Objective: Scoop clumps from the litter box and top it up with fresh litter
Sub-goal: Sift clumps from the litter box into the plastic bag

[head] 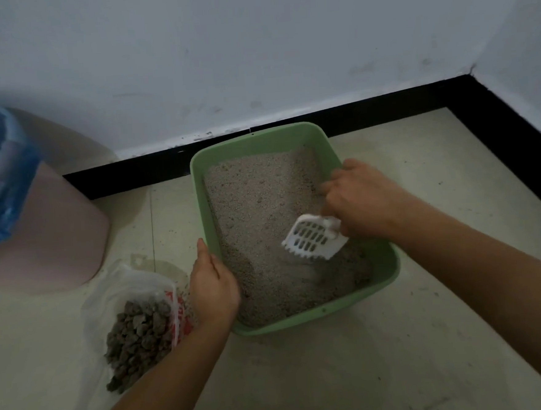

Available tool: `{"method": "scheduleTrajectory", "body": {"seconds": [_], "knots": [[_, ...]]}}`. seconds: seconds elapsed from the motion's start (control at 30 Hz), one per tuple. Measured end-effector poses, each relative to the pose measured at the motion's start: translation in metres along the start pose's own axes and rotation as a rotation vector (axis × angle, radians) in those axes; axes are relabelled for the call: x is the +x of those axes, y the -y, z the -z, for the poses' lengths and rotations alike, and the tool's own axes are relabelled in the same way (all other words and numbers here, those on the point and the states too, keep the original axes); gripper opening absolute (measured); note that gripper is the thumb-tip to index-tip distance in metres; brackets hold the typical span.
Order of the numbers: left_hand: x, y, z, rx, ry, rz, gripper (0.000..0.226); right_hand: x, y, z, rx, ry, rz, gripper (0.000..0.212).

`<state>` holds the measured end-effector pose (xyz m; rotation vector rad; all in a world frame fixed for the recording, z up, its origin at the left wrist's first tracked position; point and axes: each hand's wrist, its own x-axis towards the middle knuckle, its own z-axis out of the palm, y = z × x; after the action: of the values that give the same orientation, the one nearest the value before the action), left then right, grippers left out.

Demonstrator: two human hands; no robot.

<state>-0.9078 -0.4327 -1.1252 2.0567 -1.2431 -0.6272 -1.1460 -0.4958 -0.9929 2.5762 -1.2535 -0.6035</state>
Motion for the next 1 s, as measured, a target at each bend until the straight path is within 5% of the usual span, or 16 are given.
{"method": "scheduleTrajectory", "body": {"seconds": [0.1, 0.27, 0.4, 0.73, 1.0], "knots": [[0.001, 0.001, 0.000, 0.015, 0.007, 0.012, 0.050, -0.010, -0.012, 0.004, -0.107, 0.038, -0.067, 0.010], [-0.001, -0.004, 0.003, 0.018, 0.024, 0.024, 0.049, -0.014, 0.018, -0.011, -0.204, 0.140, -0.036, 0.026], [-0.004, -0.010, 0.007, 0.010, 0.050, 0.023, 0.048, -0.018, 0.019, -0.006, -0.108, 0.152, 0.014, 0.017], [-0.004, -0.010, 0.009, -0.002, 0.044, 0.031, 0.048, -0.012, 0.016, 0.002, -0.243, -0.005, -0.061, 0.013], [-0.004, -0.009, 0.008, -0.024, 0.050, 0.036, 0.047, -0.012, -0.003, -0.031, -0.142, 0.151, -0.129, 0.038]]}}
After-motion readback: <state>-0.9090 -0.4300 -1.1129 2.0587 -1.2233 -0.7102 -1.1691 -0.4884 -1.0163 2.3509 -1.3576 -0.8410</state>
